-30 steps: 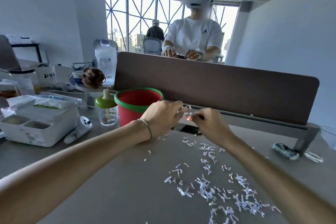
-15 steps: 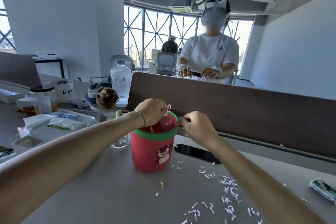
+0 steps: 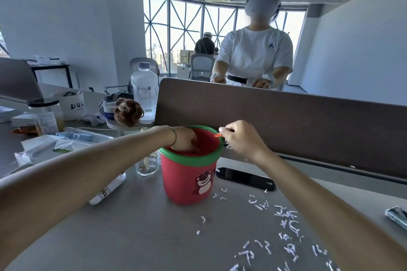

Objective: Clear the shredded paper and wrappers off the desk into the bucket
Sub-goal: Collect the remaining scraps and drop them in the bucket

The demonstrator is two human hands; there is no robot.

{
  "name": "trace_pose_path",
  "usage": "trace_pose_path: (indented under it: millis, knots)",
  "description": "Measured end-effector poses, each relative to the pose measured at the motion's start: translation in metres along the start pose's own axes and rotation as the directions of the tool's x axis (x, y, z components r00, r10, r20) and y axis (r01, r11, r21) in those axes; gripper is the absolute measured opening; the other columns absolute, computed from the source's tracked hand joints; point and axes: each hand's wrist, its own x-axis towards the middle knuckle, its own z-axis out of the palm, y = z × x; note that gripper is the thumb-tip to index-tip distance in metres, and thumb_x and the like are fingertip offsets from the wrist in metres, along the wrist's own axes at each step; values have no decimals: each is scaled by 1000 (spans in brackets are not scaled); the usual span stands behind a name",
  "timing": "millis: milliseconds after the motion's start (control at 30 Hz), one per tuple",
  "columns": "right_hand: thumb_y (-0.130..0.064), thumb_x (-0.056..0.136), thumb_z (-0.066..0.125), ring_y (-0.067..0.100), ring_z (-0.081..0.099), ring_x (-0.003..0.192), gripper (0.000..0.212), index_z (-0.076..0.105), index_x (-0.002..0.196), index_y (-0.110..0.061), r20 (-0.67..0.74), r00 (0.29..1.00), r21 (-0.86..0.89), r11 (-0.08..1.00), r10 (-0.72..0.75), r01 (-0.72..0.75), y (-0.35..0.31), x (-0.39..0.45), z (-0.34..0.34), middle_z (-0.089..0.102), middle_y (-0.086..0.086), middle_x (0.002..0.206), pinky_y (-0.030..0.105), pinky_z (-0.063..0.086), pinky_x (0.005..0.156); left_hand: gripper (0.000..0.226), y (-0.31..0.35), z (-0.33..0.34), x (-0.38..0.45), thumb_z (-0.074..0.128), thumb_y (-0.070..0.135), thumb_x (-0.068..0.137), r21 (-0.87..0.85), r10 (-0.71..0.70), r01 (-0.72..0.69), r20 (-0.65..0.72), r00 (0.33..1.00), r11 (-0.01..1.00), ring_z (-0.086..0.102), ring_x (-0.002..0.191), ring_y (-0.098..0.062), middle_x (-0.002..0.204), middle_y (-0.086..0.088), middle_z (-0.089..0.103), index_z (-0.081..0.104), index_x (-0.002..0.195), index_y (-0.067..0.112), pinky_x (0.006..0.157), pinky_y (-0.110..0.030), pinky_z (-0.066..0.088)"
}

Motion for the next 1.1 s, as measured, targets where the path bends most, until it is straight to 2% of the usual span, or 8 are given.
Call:
trace_pose_path:
  millis: [133, 233, 400, 533, 733, 867, 1000, 1100]
  knots:
    - [-26, 99, 53, 4, 47, 37, 54, 31, 52, -16, 10, 1000, 10, 1000, -25, 25, -15, 16, 10, 40, -8, 31, 21, 27, 43, 25, -3, -10, -19, 54, 29, 97, 20, 94, -92, -178, 980, 996, 64, 100, -19, 106, 6, 72, 74, 112, 26, 89, -28, 48]
    - [-29, 98, 53, 7, 48, 41, 54, 34, 50, -15, 11, 999, 10, 999, -52, 52, -27, 30, 21, 50, -8, 35, 28, 29, 47, 48, -8, -17, -41, 46, 8, 83, 1, 98, -102, -302, 948, 995, 66, 106, -17, 112, 7, 73, 72, 115, 32, 93, -30, 51]
    - [-36, 99, 50, 28, 63, 59, 49, 47, 58, -9, 56, 997, 30, 998, -61, 60, -38, 48, 44, 69, 14, 61, 39, 45, 57, 47, -29, -14, -62, 44, 9, 75, -111, 12, -68, -439, 898, 992, 67, 100, -18, 102, 8, 74, 74, 102, 32, 91, -33, 54]
    - [-30, 99, 52, 8, 55, 43, 50, 52, 52, -14, 122, 992, 4, 999, -34, 34, -41, 54, 56, 57, -6, 43, 25, 37, 47, 38, -34, -3, -68, 49, 13, 82, -113, -19, -39, -467, 884, 993, 68, 99, -17, 105, 9, 75, 75, 102, 32, 89, -31, 54]
    - [-31, 87, 53, 22, 45, 53, 39, 41, 54, -13, 261, 965, -130, 990, -14, 49, -42, 57, 59, 41, -2, 46, 33, 36, 56, 35, -35, 6, -68, 48, 22, 83, -95, -31, -11, -435, 900, 995, 70, 91, -17, 100, 9, 76, 73, 102, 37, 82, -32, 57]
    - [-43, 92, 50, 27, 68, 82, 42, 75, 86, -10, 337, 941, -124, 990, -24, 70, -40, 53, 49, 74, 6, 78, 34, 54, 75, 31, -27, 5, -71, 49, 26, 86, -95, -33, -9, -433, 901, 995, 70, 86, -18, 97, 8, 75, 74, 101, 36, 80, -35, 58]
    - [-37, 94, 57, 19, 69, 93, 25, 79, 93, -24, 279, 956, -117, 985, -93, 130, -40, 41, 26, 78, -1, 92, 36, 55, 85, 28, -16, 3, -77, 49, 31, 87, -105, -38, -13, -467, 883, 994, 69, 87, -16, 98, 11, 74, 73, 100, 37, 79, -37, 59]
    - [-31, 93, 59, 12, 69, 84, 21, 79, 94, -26, 186, 972, -75, 984, -145, 161, -38, 20, 6, 77, -6, 91, 30, 50, 74, 33, -6, 10, -88, 45, 33, 84, -134, -40, -39, -541, 840, 990, 68, 91, -13, 103, 12, 73, 71, 102, 38, 80, -37, 58]
